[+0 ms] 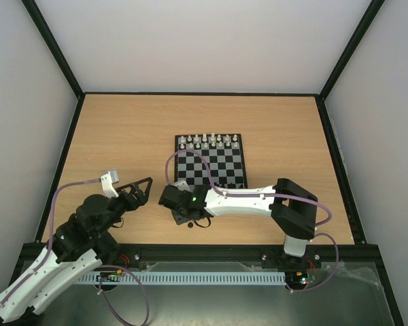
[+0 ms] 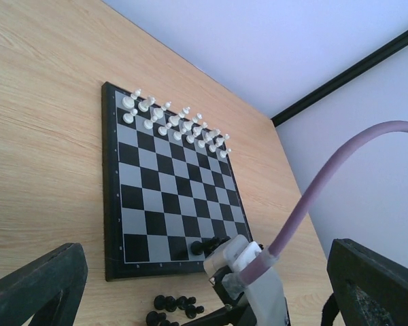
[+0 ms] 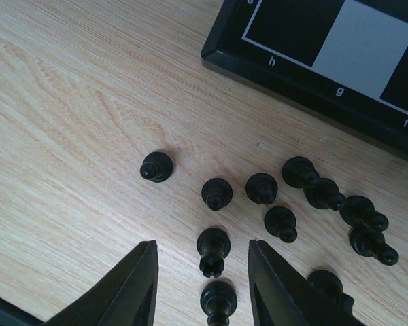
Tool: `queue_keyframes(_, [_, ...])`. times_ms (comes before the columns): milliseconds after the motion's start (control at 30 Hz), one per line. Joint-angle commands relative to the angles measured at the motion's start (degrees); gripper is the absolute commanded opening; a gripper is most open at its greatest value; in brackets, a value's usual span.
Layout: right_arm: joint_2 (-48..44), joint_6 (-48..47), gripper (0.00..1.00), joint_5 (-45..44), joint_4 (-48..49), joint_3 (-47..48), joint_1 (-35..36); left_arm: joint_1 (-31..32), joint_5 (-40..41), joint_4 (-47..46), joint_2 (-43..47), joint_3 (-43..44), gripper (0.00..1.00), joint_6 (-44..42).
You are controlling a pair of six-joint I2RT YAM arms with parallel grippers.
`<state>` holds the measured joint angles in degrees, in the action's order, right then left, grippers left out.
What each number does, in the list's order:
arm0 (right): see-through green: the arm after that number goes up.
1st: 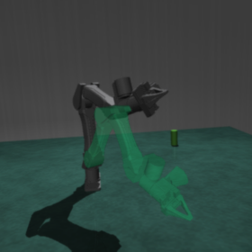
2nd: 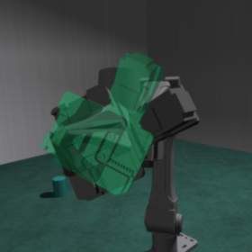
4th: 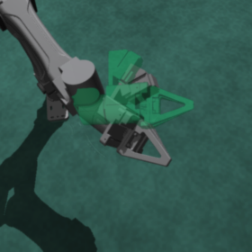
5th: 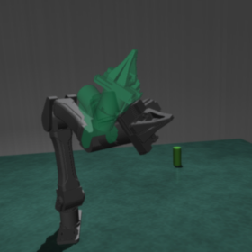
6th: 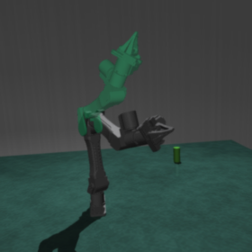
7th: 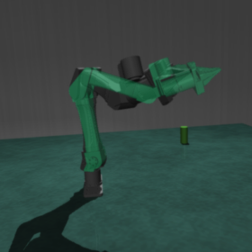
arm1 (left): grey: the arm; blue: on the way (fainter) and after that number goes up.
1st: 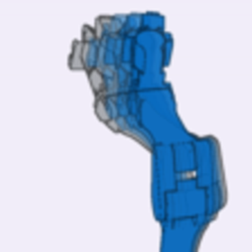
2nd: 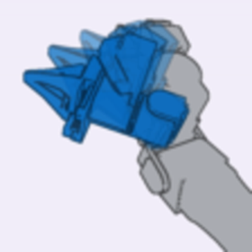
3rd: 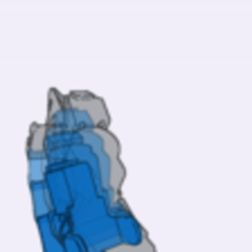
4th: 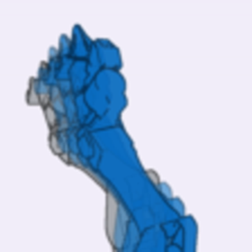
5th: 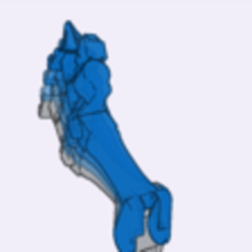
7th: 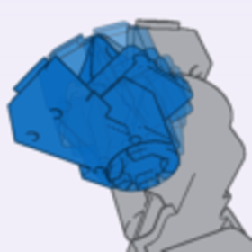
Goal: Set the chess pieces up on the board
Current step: Pick up the chess piece at the center of the board.
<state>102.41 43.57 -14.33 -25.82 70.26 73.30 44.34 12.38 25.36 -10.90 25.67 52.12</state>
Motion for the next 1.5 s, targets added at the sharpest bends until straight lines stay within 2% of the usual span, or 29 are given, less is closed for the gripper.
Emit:
queue_keyframes(0, [1.7,0.6,0.36,-1.4,-4.6,1.7,0.6,0.1,-0.9,1.2,0.3,1.5,0.99,0.3])
queue_keyframes(667, [5.0,0.5,0.27,-0.9,-4.0,1.6,0.6,0.1,-1.0,1.0,0.1,1.4,0.99,-0.1])
queue_keyframes(933, [6.2,0.4,0.21,-1.0,-4.1,2.2,0.6,0.1,-1.0,1.0,0.2,1.4,1.0,-0.1])
queue_keyframes(1100, [6.7,0.3,0.11,-0.9,-4.2,2.8,0.6,0.1,-1.1,1.0,0.4,1.4,1.0,-0.1])
queue_keyframes(1333, [2.1,0.3,0.08,-1.5,-5.5,3.8,0.6,0.1,-1.0,0.9,0.5,1.3,0.99,-0.2])
queue_keyframes(1467, [-0.5,-0.2,0.09,-5.0,-8.6,7.0,0.3,0.1,-1.0,1.0,1.0,1.4,1.0,-0.2])
